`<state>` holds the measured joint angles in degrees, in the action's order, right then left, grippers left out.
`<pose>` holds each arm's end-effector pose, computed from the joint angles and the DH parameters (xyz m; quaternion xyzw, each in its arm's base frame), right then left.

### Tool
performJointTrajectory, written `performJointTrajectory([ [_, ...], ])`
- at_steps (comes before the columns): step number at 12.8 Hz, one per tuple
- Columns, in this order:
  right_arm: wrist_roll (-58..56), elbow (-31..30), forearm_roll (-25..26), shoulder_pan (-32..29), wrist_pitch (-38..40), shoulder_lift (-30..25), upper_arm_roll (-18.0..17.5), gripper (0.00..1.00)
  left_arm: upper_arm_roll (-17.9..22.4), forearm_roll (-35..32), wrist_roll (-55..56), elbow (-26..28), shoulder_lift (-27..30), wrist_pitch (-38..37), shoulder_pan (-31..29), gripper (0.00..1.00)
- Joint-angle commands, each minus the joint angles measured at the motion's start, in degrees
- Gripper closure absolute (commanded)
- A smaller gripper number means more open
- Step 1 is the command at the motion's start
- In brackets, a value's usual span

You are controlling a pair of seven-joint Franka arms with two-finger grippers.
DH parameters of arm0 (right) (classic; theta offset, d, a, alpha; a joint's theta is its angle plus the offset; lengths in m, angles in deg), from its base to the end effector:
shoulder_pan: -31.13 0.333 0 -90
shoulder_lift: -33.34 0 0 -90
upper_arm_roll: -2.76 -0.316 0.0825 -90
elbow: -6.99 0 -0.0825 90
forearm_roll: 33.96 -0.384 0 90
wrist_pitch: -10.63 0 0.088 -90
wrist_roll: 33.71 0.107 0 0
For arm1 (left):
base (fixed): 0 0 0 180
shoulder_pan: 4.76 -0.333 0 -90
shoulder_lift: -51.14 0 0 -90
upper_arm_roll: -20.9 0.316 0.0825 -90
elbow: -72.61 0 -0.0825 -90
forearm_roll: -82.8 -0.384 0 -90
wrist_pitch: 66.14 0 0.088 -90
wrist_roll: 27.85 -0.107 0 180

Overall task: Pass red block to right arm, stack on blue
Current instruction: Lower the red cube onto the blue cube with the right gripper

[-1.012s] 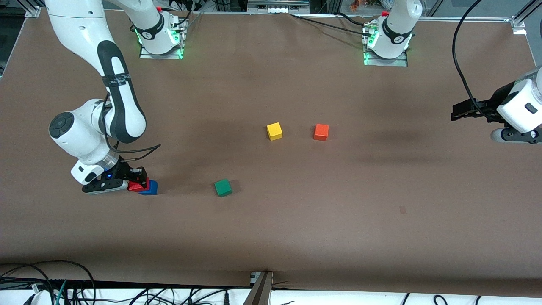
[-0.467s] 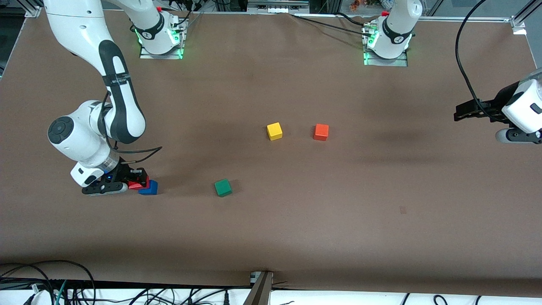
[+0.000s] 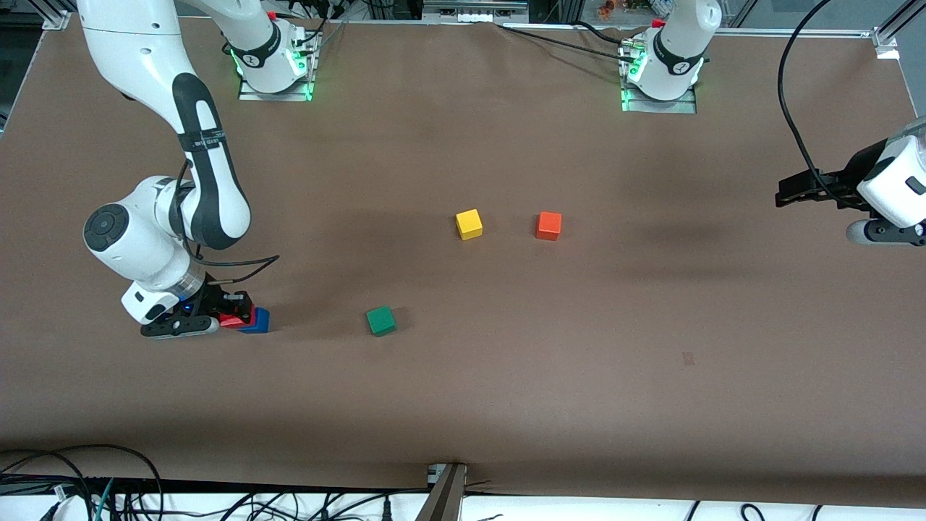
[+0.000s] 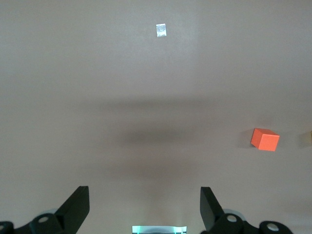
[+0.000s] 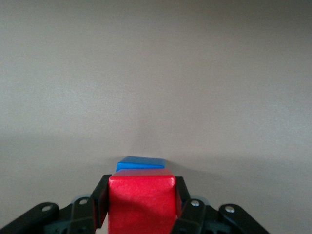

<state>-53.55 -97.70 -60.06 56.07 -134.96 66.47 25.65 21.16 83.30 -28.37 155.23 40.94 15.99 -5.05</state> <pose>0.6640 0.0412 0.2559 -0.9926 -0.0541 -0.1061 0.0255 0.5914 0.0044 0.5714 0.9956 0.0001 -0.0931 0.0048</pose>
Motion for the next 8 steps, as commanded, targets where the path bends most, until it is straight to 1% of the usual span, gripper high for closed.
performJointTrajectory([
  [1, 2.87, 2.56, 2.18, 0.2, 1.1, 1.5, 0.4, 1.0, -0.43, 0.91, -0.17, 0.52, 0.54, 0.14, -0.68, 0.0],
  [3, 4.19, 2.65, 3.33, 0.2, 1.1, 1.5, 0.4, 1.0, -0.43, 0.82, -0.18, 0.52, 0.54, 0.14, -0.59, 0.0],
  [6, 4.45, 2.65, 3.33, 0.29, 1.1, 1.59, 0.31, 1.0, -0.43, 0.82, -0.18, 0.52, 0.54, 0.14, -0.68, 0.0],
  [8, 6.72, 2.56, 3.51, 0.81, 1.71, 1.59, 0.31, 1.0, -0.43, 0.82, -0.18, 0.52, 0.54, 0.14, -0.68, 0.0],
])
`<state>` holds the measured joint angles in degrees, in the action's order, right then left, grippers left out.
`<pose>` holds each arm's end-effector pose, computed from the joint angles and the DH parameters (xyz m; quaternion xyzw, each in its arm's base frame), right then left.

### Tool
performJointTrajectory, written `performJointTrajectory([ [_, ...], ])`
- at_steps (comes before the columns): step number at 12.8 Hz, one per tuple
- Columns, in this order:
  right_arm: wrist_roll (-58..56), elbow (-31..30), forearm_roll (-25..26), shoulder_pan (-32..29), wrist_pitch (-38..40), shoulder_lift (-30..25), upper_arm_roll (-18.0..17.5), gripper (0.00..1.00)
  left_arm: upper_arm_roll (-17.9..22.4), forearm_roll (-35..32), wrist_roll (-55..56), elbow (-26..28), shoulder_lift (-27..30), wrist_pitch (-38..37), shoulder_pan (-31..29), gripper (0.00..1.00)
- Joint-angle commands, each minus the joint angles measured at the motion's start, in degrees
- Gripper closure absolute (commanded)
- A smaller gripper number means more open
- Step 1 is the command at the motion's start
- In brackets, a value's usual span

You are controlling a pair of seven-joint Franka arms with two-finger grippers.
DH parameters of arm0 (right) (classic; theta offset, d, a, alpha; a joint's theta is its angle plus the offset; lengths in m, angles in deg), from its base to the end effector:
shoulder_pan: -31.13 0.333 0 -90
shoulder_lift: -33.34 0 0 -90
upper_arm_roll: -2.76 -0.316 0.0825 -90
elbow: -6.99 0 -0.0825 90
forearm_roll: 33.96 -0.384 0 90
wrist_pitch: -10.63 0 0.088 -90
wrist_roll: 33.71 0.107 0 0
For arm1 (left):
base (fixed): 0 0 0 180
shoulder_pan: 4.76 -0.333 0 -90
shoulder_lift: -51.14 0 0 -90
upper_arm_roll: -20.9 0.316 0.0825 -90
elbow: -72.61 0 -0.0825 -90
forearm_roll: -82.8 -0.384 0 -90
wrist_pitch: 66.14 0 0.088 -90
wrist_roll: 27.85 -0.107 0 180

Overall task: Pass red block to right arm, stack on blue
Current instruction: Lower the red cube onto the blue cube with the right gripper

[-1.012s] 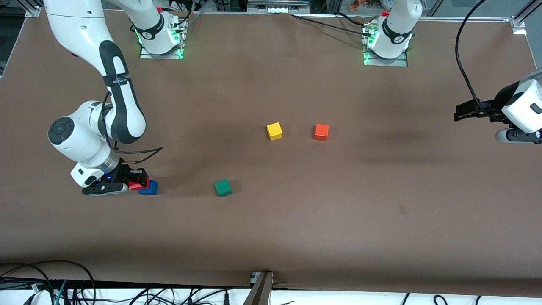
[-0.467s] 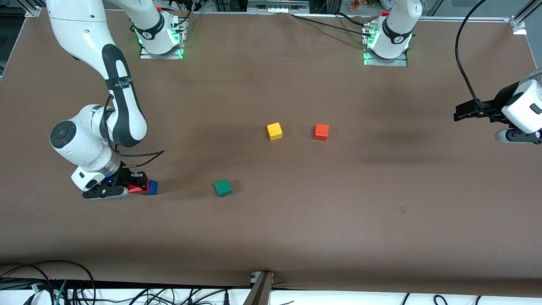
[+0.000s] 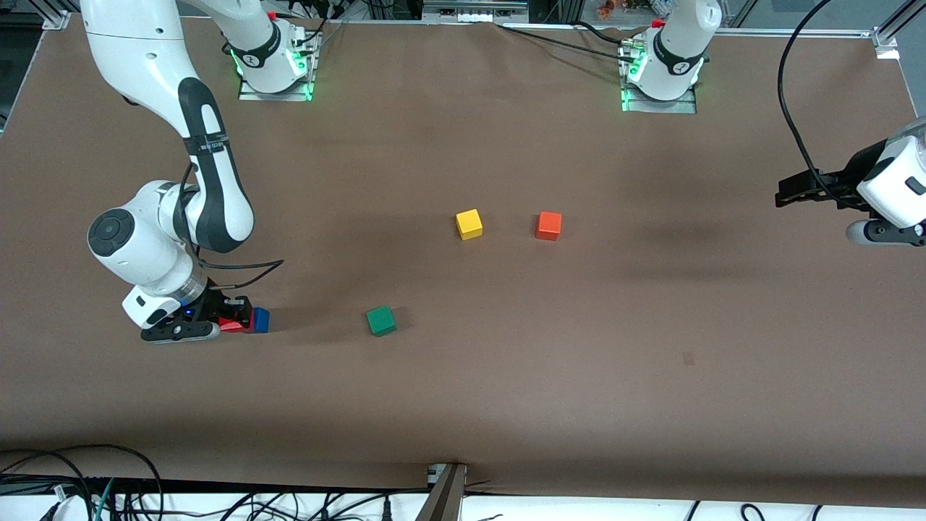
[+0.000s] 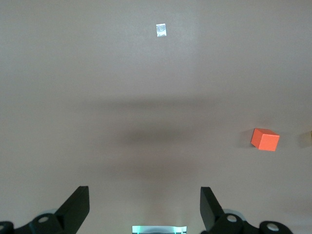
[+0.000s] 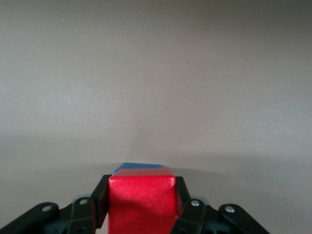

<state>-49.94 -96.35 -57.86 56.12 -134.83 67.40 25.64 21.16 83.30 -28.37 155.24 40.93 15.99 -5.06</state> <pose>0.6697 0.0448 0.2555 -0.9934 -0.0409 -0.1058 0.0149 0.5914 0.0045 0.5713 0.9956 0.0002 -0.0933 0.0048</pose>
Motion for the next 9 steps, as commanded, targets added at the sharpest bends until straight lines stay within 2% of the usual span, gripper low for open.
performJointTrajectory([
  [1, 4.52, 1.3, 1.23, 1.37, 2.8, 0.57, 0.4, 1.0, -0.43, 0.82, -0.18, 0.52, 0.54, 0.14, -0.68, 0.0],
  [5, 5.15, 1.3, 1.4, 1.47, 2.9, 0.57, 0.4, 1.0, -0.43, 0.91, -0.18, 0.52, 0.54, 0.14, -0.59, 0.0],
  [9, 5.24, 1.31, 4.74, 1.47, 2.9, 0.57, 0.58, 1.0, -0.43, 0.91, -0.26, 0.52, 0.54, 0.14, -0.68, 0.0],
])
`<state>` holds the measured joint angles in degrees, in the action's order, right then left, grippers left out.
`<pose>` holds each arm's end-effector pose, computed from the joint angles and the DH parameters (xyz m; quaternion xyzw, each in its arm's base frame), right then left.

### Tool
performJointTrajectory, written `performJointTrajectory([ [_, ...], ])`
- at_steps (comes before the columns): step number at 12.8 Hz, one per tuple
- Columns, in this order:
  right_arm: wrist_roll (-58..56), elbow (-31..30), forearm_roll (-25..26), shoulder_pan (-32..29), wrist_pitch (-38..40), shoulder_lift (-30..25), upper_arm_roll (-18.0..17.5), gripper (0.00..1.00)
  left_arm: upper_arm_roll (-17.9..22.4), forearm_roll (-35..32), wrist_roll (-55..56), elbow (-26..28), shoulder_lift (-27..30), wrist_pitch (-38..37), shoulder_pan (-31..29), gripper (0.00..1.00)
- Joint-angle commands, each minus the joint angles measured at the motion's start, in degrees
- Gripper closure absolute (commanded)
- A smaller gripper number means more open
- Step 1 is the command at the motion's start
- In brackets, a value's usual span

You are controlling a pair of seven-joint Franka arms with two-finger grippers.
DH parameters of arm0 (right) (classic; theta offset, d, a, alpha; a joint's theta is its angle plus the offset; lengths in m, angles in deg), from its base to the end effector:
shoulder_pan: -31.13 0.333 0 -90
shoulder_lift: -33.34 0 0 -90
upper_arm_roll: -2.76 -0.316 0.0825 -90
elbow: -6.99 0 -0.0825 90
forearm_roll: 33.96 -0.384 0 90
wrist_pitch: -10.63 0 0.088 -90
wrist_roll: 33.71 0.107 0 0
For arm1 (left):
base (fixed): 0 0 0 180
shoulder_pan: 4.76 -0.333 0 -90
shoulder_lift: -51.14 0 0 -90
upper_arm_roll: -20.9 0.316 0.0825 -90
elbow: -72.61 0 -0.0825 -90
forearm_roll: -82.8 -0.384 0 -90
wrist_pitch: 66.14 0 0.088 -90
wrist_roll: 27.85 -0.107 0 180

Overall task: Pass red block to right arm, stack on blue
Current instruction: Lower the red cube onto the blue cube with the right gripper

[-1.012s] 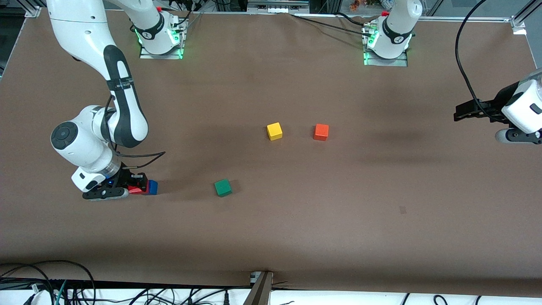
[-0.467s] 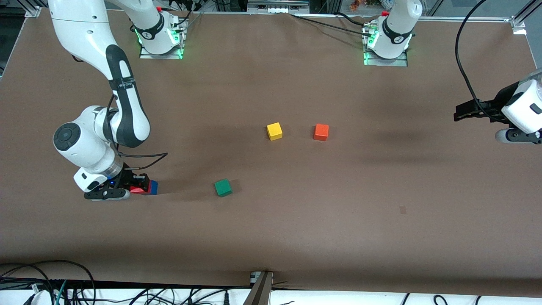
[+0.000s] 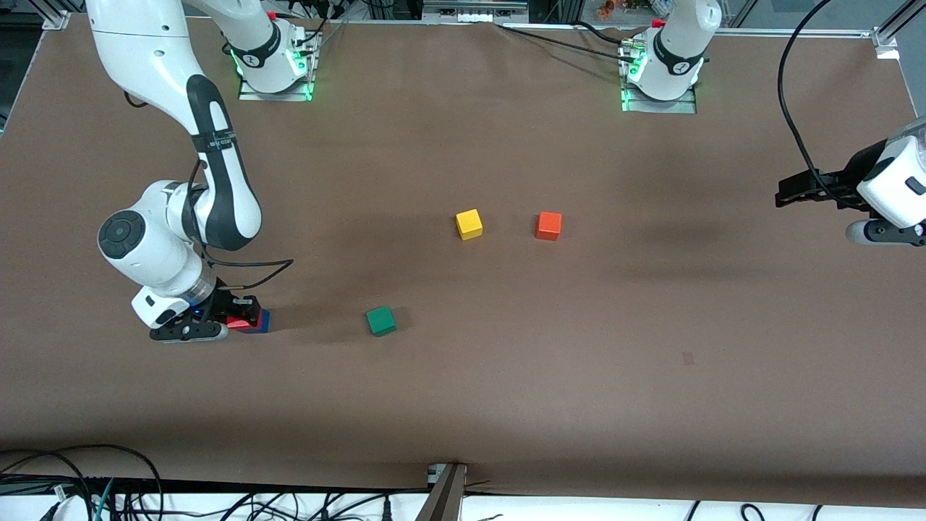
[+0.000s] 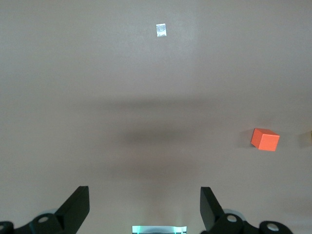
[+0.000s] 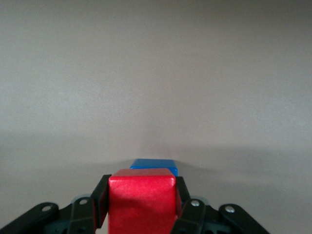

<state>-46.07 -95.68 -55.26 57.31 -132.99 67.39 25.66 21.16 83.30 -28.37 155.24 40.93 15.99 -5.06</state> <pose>0.6694 0.0611 0.2572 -0.9950 -0.0365 -0.0929 0.0085 0.5914 0.0045 0.5713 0.9956 0.0002 -0.0933 0.0048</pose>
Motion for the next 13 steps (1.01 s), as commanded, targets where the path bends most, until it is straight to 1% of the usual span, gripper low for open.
performJointTrajectory([
  [1, 1.36, 0.55, 2.32, 0.28, 1.05, 0.58, 0.91, 1.0, -0.43, 0.91, -0.26, 0.52, 0.54, 0.14, -0.67, 0.0],
  [13, 2.59, 1.08, 2.41, 0.37, 1.05, 0.66, 0.91, 1.0, -0.43, 0.91, -0.26, 0.52, 0.54, 0.14, -0.67, 0.0],
])
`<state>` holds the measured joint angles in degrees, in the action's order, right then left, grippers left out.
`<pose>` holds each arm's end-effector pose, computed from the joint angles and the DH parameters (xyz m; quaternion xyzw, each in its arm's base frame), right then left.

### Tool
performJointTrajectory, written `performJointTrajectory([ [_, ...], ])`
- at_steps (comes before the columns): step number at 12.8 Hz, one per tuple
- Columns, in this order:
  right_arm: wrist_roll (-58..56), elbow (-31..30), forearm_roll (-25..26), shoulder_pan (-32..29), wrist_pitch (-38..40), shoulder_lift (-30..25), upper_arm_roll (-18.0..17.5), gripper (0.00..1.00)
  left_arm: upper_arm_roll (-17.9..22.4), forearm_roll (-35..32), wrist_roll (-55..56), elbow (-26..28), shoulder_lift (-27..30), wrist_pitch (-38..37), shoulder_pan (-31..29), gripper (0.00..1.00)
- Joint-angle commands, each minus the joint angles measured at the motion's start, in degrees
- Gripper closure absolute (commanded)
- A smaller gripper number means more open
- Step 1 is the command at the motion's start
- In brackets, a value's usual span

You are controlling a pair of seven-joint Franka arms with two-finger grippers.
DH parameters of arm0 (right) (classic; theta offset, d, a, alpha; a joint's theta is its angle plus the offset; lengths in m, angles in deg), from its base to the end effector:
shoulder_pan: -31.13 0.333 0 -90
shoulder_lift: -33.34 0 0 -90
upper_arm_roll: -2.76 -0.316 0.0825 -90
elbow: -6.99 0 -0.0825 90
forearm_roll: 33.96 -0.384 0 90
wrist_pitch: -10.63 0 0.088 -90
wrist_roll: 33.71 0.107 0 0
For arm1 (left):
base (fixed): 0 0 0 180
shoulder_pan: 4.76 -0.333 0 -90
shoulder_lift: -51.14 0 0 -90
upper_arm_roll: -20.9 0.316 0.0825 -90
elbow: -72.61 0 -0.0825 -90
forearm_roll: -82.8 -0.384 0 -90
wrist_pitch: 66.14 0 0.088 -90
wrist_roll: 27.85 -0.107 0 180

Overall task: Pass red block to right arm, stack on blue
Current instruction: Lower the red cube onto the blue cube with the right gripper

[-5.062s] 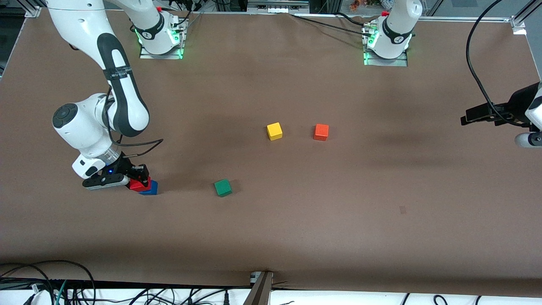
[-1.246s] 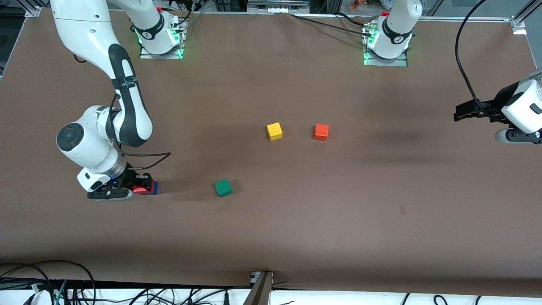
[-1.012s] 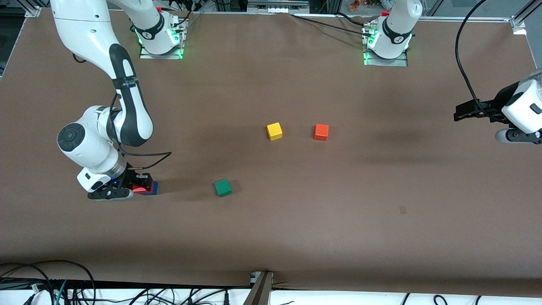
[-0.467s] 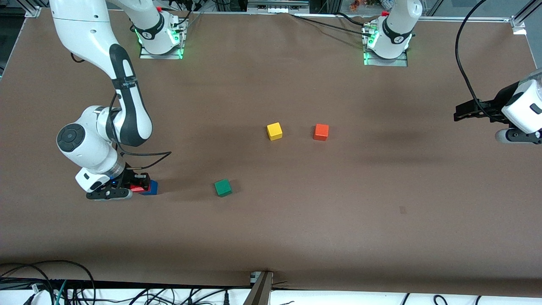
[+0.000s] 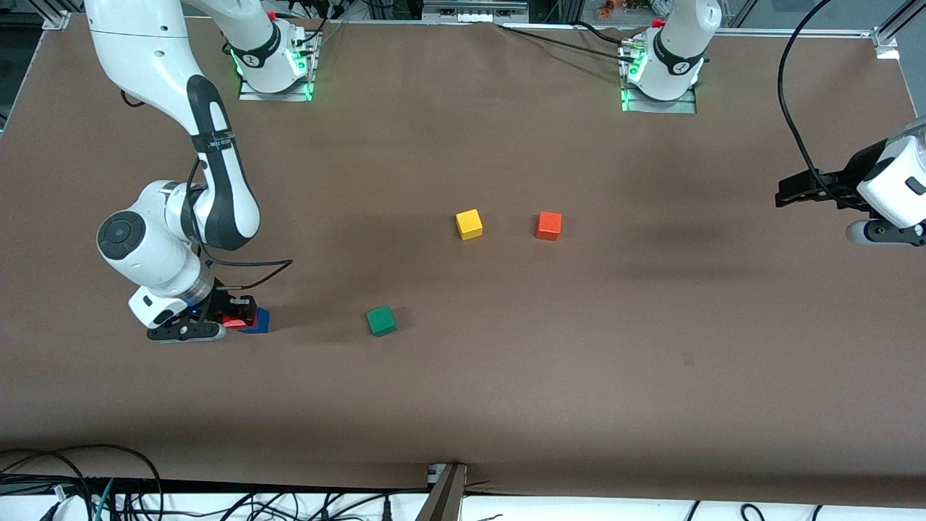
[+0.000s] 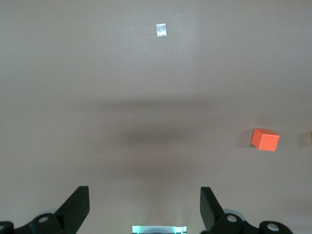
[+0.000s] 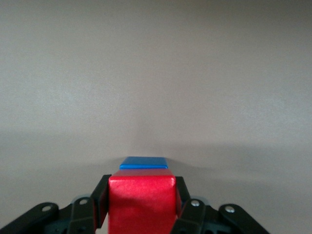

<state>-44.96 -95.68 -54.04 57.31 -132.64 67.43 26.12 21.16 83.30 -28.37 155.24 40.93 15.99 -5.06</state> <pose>0.6693 0.0565 0.2572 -0.9955 -0.0318 -0.0894 0.0004 0.5914 0.0045 0.5713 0.9956 0.0002 -0.0933 0.0048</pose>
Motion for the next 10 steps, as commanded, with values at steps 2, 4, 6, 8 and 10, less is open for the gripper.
performJointTrajectory([
  [2, 1.57, 1.07, 1.19, 0.36, 0.71, 0.63, 0.45, 1.0, -0.43, 0.91, -0.26, 0.52, 0.54, 0.14, -0.67, 0.0],
  [4, 1.57, 1.07, 1.19, 0.36, 0.71, 0.63, 0.45, 1.0, -0.43, 0.91, -0.26, 0.52, 0.54, 0.14, -0.67, 0.0],
  [6, 1.57, 1.16, 1.1, 0.36, 0.71, 0.63, 0.45, 1.0, -0.43, 0.91, -0.26, 0.52, 0.54, 0.14, -0.67, 0.0],
  [8, 1.57, 1.42, 1.1, 0.28, 0.71, 0.63, 0.45, 0.4, -0.43, 0.91, -0.26, 0.52, 0.54, 0.14, -0.67, 0.0],
  [10, 1.57, 1.6, 1.1, 0.28, 0.71, 0.71, 0.45, 0.0, -0.43, 0.91, -0.18, 0.52, 0.54, 0.14, -0.67, 0.0],
])
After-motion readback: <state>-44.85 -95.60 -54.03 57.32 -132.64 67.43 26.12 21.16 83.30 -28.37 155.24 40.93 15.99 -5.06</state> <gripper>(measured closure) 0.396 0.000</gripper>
